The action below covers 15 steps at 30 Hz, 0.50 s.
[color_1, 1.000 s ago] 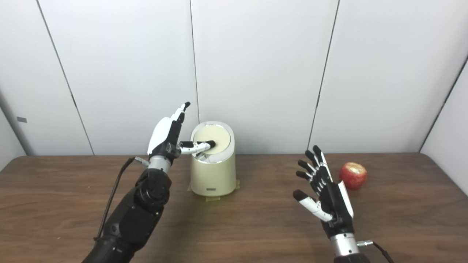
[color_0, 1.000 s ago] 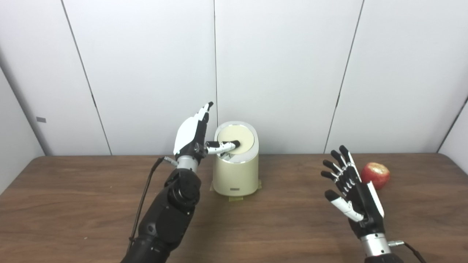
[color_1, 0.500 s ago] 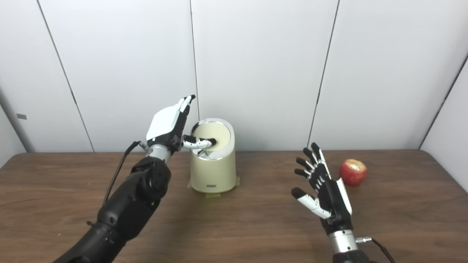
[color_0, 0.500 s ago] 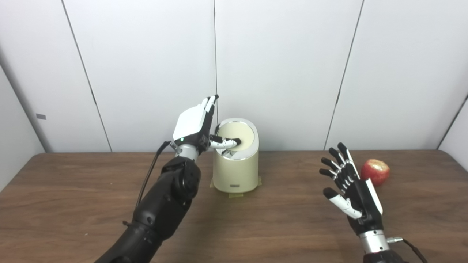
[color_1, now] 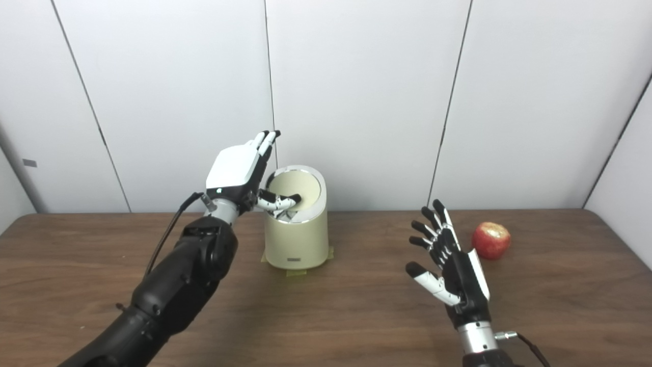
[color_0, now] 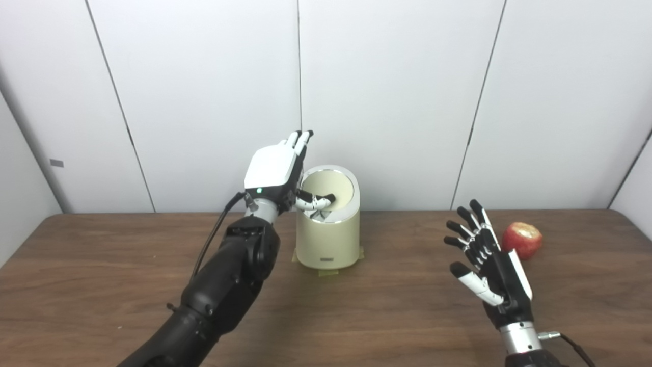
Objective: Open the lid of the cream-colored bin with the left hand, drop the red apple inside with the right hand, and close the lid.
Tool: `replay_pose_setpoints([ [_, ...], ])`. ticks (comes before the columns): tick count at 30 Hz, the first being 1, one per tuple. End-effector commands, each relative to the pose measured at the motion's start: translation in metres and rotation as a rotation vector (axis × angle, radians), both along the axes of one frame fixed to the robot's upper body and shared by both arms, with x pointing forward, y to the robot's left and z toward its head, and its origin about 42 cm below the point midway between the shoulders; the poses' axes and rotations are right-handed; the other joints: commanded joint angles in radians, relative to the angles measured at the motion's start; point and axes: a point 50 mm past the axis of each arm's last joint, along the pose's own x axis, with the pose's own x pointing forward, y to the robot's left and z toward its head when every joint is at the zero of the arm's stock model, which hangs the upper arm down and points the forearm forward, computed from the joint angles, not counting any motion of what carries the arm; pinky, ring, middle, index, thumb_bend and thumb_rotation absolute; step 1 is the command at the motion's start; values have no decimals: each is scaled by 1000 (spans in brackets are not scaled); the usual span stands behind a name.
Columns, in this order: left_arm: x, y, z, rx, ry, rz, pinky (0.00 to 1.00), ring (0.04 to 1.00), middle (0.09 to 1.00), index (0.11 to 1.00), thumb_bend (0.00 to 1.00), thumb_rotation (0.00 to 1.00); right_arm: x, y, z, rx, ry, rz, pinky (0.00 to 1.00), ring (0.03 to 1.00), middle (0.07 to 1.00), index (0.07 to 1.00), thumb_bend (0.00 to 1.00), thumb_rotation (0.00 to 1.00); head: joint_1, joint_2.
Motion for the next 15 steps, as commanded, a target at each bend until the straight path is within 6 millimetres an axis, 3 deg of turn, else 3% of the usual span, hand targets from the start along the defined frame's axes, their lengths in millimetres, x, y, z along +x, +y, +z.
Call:
replay_pose_setpoints([
  [1,1,4,14,-131,-63,-33,778,933,992,1000,880,168,-32,11,-49,52,148,-14,752,856,938,998,785,592,0,0],
  [6,-2,13,17,-379,-98,-99,753,936,989,1000,780,295,-32,12,-49,51,151,-7,758,851,900,992,768,591,1,0],
  [9,-5,21,16,-524,-85,-118,810,959,997,1000,713,327,-32,13,-49,50,149,-6,752,846,892,990,763,586,-1,3],
  [15,-20,45,12,-767,-59,-113,788,921,955,951,659,339,-34,13,-48,54,147,-7,753,849,895,995,764,586,-5,6],
])
